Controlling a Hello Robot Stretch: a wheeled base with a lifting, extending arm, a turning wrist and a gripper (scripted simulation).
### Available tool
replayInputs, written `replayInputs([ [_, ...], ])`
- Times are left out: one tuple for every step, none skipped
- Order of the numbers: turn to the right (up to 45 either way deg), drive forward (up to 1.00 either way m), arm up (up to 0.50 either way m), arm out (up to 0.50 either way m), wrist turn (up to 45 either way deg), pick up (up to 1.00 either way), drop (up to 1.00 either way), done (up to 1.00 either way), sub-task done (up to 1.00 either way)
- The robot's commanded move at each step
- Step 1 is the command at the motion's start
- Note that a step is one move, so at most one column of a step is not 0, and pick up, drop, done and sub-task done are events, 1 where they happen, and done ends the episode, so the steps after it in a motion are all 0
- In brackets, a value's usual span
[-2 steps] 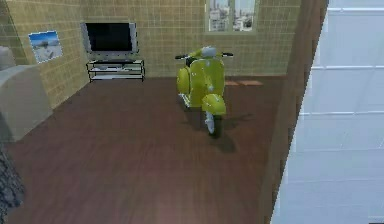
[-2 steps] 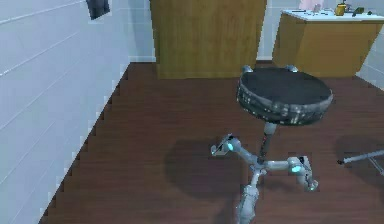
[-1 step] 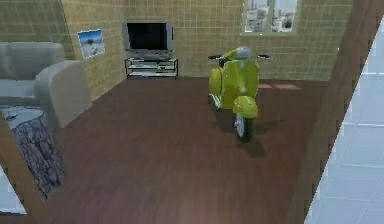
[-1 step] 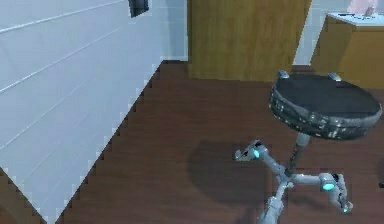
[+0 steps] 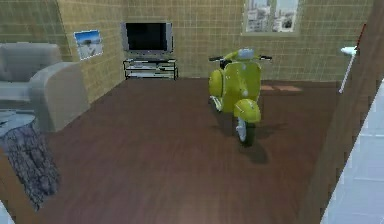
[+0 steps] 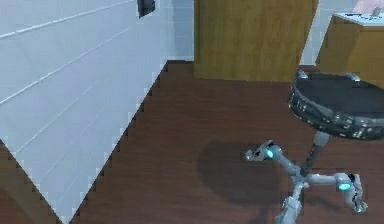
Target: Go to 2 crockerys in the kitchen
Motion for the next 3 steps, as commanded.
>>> replayInputs([
  [45.0,0.00,0.00,0.00,0.0,0.00,0.00,0.00,0.00],
  [45.0,0.00,0.00,0.00,0.0,0.00,0.00,0.00,0.00],
  [0.0,0.10,0.00,0.00,0.0,0.00,0.00,0.00,0.00],
])
